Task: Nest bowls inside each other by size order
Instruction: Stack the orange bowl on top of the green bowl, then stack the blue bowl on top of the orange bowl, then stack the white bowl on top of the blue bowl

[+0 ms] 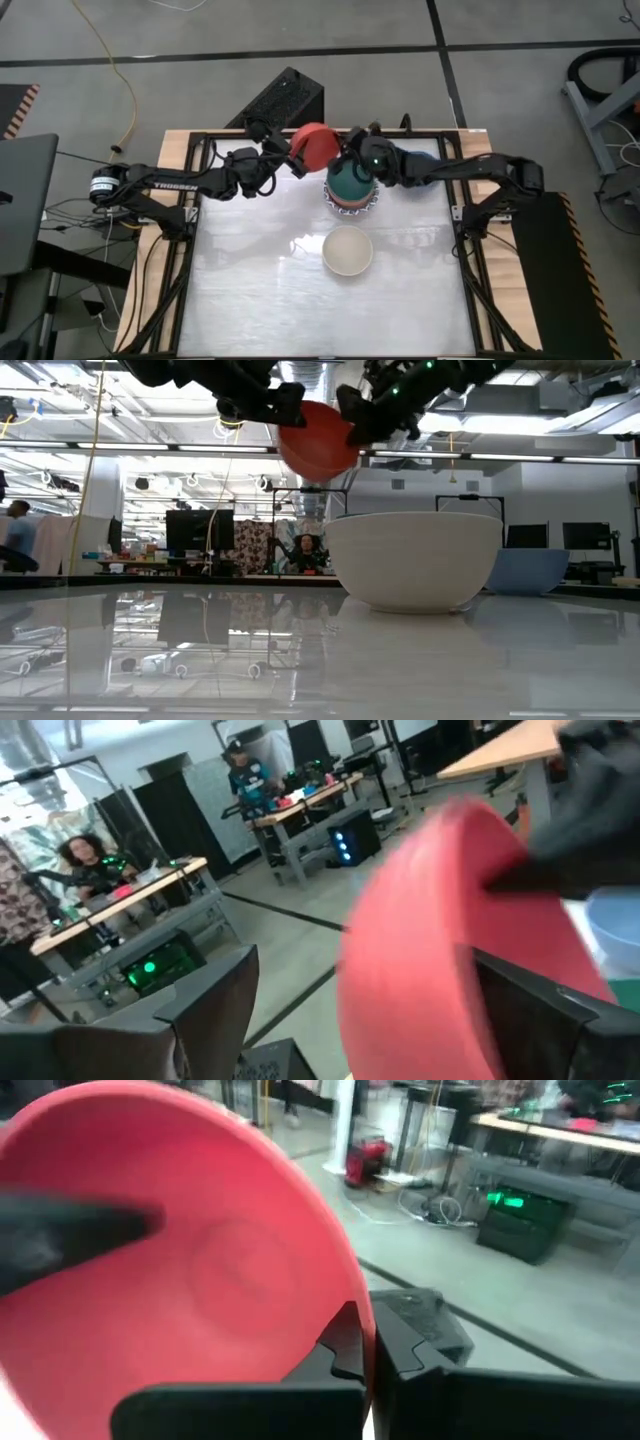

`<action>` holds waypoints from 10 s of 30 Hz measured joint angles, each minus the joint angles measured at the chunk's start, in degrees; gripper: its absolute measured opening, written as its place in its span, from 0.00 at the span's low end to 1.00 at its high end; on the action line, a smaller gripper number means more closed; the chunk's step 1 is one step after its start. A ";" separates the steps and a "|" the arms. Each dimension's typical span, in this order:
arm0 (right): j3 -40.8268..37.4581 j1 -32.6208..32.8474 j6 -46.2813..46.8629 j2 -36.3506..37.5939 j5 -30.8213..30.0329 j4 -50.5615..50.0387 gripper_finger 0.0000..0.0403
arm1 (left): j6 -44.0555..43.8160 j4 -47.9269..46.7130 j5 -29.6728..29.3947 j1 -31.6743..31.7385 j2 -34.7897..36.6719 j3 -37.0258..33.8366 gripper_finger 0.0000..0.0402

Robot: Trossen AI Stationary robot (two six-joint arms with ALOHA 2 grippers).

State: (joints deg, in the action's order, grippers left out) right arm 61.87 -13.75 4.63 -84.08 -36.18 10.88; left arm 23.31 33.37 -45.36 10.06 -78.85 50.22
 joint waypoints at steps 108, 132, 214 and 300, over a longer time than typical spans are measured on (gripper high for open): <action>19.38 -18.12 3.96 -8.98 39.05 -61.01 0.41 | -26.89 -15.69 19.90 -15.96 20.13 -17.50 0.78; 14.00 -19.39 9.26 -0.21 28.43 -82.19 0.41 | -27.32 -15.96 22.40 -15.95 20.09 -17.51 0.78; 15.82 8.28 -28.02 -1.09 25.83 -68.22 0.02 | -30.10 -19.98 23.01 -15.95 20.11 -17.53 0.78; 23.90 14.10 -19.38 -9.02 7.48 -65.71 0.07 | -30.95 -22.58 23.64 -15.97 20.11 -17.53 0.78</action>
State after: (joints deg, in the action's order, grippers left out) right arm 85.78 0.35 -14.74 -93.10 -28.70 -54.83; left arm -7.64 10.79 -21.71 -5.91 -58.74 32.69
